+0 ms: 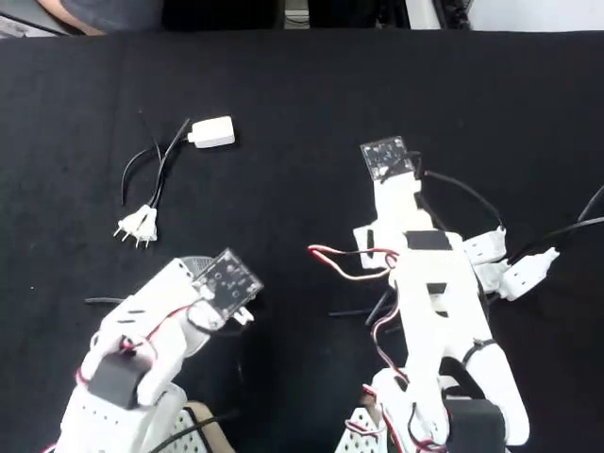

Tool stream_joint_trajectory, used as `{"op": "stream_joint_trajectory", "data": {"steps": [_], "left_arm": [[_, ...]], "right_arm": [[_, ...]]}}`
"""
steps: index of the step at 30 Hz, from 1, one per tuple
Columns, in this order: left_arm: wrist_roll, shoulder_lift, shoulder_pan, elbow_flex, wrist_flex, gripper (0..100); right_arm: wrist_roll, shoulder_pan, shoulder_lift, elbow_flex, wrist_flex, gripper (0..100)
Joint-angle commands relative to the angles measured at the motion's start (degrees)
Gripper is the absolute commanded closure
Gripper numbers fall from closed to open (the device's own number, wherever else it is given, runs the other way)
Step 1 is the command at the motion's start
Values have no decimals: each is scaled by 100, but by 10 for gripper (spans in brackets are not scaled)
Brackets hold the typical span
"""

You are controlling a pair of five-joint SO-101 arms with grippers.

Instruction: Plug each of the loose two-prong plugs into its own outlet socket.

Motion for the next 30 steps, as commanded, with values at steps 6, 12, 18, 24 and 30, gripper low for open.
{"op": "stream_joint_trajectory", "data": {"steps": [6, 12, 18, 24, 30], "left_arm": [[70, 2743, 1138, -1033, -149, 853], [-633, 4334, 787, -1270, -1081, 855], [-1477, 4774, -84, -1288, -1574, 855], [-2013, 4826, -444, -1464, -1626, 855], [-2031, 4835, -593, -1490, -2066, 855]], "right_arm": [[-141, 123, 1077, -1068, 229, 986], [-114, 132, 2457, -1956, 536, 986], [35, 132, 2659, -2167, 712, 986], [44, 132, 2659, -2176, 712, 986], [44, 132, 2659, -2176, 712, 986]]}}
